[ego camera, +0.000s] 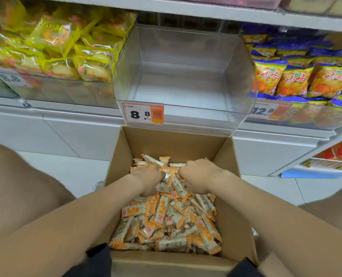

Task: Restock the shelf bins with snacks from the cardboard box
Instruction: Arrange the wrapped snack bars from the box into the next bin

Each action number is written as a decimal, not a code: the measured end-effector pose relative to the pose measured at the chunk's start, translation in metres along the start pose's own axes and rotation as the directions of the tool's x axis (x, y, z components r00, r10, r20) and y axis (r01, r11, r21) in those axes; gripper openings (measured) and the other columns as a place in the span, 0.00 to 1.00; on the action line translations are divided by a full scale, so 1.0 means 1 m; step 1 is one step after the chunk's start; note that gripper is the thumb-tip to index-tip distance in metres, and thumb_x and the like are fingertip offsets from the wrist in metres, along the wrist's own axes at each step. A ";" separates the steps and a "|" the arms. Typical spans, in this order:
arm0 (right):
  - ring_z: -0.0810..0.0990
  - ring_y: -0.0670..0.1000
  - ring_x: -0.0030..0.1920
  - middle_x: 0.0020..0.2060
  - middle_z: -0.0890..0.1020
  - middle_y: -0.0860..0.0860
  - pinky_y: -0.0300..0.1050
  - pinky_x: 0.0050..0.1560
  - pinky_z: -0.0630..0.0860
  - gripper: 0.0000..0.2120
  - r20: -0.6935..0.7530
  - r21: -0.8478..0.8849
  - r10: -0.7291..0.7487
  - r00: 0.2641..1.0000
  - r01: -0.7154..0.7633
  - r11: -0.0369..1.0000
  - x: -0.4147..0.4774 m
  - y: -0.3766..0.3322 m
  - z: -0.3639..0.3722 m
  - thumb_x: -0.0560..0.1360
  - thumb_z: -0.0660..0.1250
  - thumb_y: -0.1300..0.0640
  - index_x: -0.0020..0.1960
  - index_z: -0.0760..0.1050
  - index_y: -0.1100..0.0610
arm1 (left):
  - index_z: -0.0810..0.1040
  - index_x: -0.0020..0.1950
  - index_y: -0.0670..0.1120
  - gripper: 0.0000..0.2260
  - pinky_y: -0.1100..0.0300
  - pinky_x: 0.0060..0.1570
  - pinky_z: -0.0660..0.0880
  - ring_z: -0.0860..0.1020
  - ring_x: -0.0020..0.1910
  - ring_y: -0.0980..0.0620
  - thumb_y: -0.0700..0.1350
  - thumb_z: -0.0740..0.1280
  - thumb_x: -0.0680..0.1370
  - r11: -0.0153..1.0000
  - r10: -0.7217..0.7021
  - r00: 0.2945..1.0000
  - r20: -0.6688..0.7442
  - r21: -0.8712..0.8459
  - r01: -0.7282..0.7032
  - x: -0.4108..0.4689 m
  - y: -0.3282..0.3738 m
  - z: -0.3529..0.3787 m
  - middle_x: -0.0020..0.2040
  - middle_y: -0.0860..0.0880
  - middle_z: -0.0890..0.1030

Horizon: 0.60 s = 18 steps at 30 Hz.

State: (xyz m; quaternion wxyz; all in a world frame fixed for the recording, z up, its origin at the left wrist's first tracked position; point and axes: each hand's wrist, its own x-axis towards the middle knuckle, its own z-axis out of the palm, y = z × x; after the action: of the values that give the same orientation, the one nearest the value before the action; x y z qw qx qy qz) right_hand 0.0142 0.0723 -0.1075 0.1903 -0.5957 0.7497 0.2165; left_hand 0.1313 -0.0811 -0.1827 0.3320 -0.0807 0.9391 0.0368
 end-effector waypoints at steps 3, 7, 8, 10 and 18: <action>0.74 0.52 0.33 0.40 0.77 0.53 0.46 0.28 0.65 0.07 0.069 -0.006 -0.017 0.997 0.017 1.000 0.007 0.003 0.009 0.79 0.60 0.66 0.49 0.76 0.57 | 0.65 0.80 0.50 0.29 0.47 0.51 0.79 0.78 0.61 0.37 0.42 0.71 0.81 0.999 0.025 0.998 0.064 0.021 -0.027 0.014 0.003 0.025 0.70 0.43 0.68; 0.75 0.52 0.34 0.39 0.77 0.53 0.47 0.29 0.66 0.08 0.075 0.015 -0.023 0.997 0.022 1.000 0.010 0.003 0.008 0.79 0.59 0.66 0.49 0.75 0.57 | 0.66 0.79 0.48 0.27 0.46 0.54 0.78 0.78 0.61 0.38 0.34 0.66 0.81 0.998 -0.007 1.000 -0.001 -0.065 0.007 0.027 0.005 0.034 0.67 0.42 0.73; 0.75 0.53 0.34 0.39 0.76 0.53 0.47 0.29 0.67 0.07 0.068 0.022 -0.026 0.997 0.024 0.999 0.010 0.003 0.006 0.79 0.59 0.65 0.49 0.74 0.57 | 0.68 0.77 0.48 0.22 0.47 0.52 0.78 0.78 0.60 0.39 0.39 0.65 0.82 0.995 -0.021 1.000 -0.019 -0.096 0.019 0.028 0.004 0.033 0.66 0.42 0.74; 0.75 0.53 0.35 0.40 0.76 0.53 0.47 0.30 0.68 0.06 0.052 0.027 -0.026 0.998 0.025 0.999 0.007 0.002 0.001 0.80 0.60 0.64 0.50 0.74 0.56 | 0.69 0.71 0.48 0.15 0.47 0.50 0.77 0.78 0.57 0.40 0.47 0.60 0.84 0.979 -0.048 0.998 -0.043 -0.200 0.038 0.026 0.002 0.029 0.63 0.42 0.76; 0.78 0.55 0.63 0.62 0.78 0.50 0.51 0.61 0.79 0.32 0.018 0.308 0.054 0.998 -0.057 0.950 -0.020 0.045 -0.027 0.73 0.78 0.50 0.73 0.69 0.53 | 0.78 0.53 0.51 0.10 0.62 0.37 0.68 0.74 0.37 0.59 0.47 0.58 0.88 0.771 -0.049 0.940 -0.339 -0.611 -0.180 -0.029 0.013 -0.060 0.41 0.58 0.78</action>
State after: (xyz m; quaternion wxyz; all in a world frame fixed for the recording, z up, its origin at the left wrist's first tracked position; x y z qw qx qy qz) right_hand -0.0259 0.0825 -0.0698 0.2784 -0.5365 0.7897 0.1048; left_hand 0.1145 -0.0718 -0.1179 0.1188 -0.1596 0.9161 0.3481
